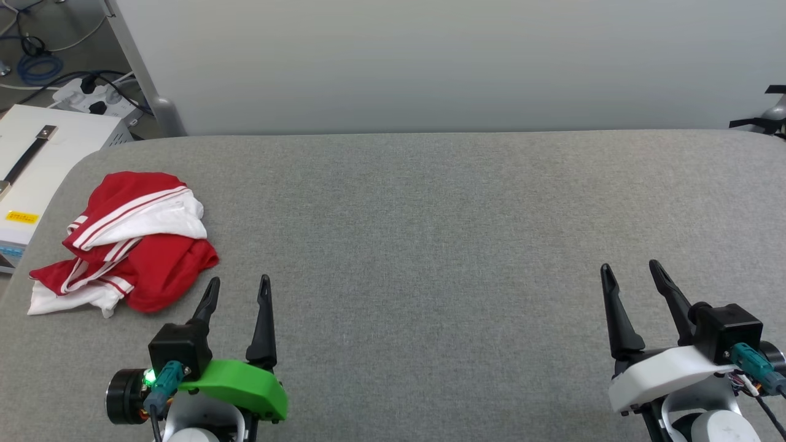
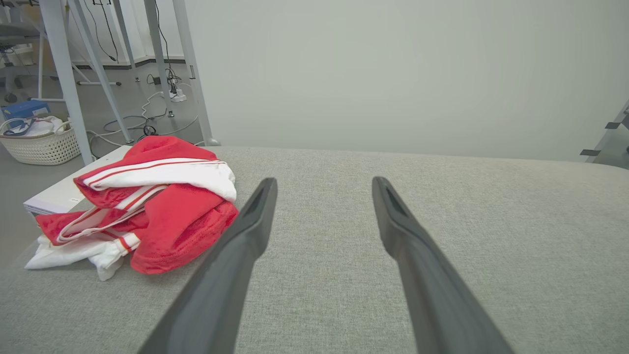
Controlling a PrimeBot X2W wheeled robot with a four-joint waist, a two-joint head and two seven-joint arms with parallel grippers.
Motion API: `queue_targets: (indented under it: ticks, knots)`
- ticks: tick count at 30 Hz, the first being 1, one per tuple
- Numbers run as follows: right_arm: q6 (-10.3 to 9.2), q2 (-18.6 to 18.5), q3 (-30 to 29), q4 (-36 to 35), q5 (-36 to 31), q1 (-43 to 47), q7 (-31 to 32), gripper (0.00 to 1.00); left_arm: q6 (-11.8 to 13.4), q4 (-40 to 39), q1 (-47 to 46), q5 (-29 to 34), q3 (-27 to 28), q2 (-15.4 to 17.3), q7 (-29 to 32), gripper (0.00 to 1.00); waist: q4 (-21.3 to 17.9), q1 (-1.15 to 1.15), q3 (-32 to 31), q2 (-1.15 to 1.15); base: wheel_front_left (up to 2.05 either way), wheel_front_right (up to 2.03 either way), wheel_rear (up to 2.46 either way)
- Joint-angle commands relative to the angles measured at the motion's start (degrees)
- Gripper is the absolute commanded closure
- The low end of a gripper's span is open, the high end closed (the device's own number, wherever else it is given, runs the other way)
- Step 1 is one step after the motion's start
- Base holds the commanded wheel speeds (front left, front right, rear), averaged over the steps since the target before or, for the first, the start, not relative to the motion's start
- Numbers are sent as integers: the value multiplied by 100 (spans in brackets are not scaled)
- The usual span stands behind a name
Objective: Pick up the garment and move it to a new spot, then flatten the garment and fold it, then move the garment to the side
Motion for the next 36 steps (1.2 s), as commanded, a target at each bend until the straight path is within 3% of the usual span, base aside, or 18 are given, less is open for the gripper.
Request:
queue_targets:
  ticks: [1,36]
  knots:
    - [-2,2,11,-55,79,-32,-70,0,-53,-35,-40,-86,5,-11,-58,0,2,0,5,0,0,0,0]
    - [-3,3,120,451,381,-26,-527,0,-213,544,-39,-585,-250,-18,-520,0,24,0,67,0,0,0,0]
